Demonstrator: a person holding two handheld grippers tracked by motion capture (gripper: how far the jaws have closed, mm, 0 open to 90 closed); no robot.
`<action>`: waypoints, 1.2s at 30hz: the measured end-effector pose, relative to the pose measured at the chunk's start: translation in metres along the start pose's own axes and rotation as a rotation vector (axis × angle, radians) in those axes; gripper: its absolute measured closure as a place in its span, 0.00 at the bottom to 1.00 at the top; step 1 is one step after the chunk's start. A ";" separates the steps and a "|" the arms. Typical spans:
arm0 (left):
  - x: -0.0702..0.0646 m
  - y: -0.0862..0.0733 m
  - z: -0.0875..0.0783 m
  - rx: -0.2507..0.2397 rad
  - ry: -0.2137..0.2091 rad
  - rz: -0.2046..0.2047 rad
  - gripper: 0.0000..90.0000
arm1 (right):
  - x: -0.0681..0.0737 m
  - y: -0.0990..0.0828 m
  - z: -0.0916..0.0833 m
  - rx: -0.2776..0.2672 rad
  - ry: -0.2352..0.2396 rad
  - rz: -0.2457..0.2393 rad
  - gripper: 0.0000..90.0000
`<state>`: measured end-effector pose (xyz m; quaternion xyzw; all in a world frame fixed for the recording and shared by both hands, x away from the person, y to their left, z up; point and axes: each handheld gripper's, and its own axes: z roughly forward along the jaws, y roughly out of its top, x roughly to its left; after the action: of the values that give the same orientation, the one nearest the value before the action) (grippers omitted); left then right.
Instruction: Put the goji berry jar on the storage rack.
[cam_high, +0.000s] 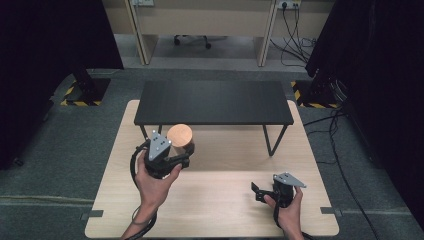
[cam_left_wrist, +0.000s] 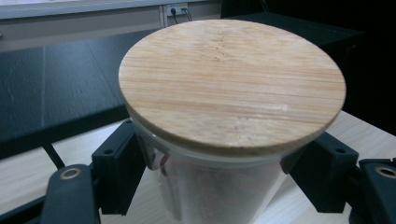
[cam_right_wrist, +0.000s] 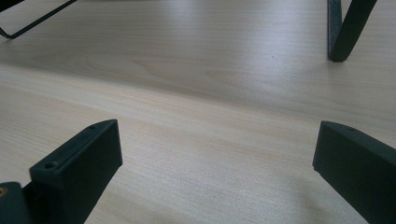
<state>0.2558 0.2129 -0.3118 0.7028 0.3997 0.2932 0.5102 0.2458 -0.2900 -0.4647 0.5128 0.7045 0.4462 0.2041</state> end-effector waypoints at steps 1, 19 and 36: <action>0.000 0.000 0.000 0.000 0.000 0.000 0.28 | 0.000 0.000 0.000 0.000 0.000 0.000 0.02; 0.004 0.051 0.024 0.001 0.047 0.022 0.28 | 0.001 0.000 0.001 -0.001 0.006 -0.011 0.02; 0.014 0.072 0.074 0.045 0.140 0.030 0.28 | 0.002 -0.001 0.001 -0.004 0.008 -0.016 0.02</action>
<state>0.3425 0.1782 -0.2660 0.6979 0.4303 0.3400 0.4606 0.2452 -0.2883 -0.4653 0.5050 0.7086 0.4477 0.2060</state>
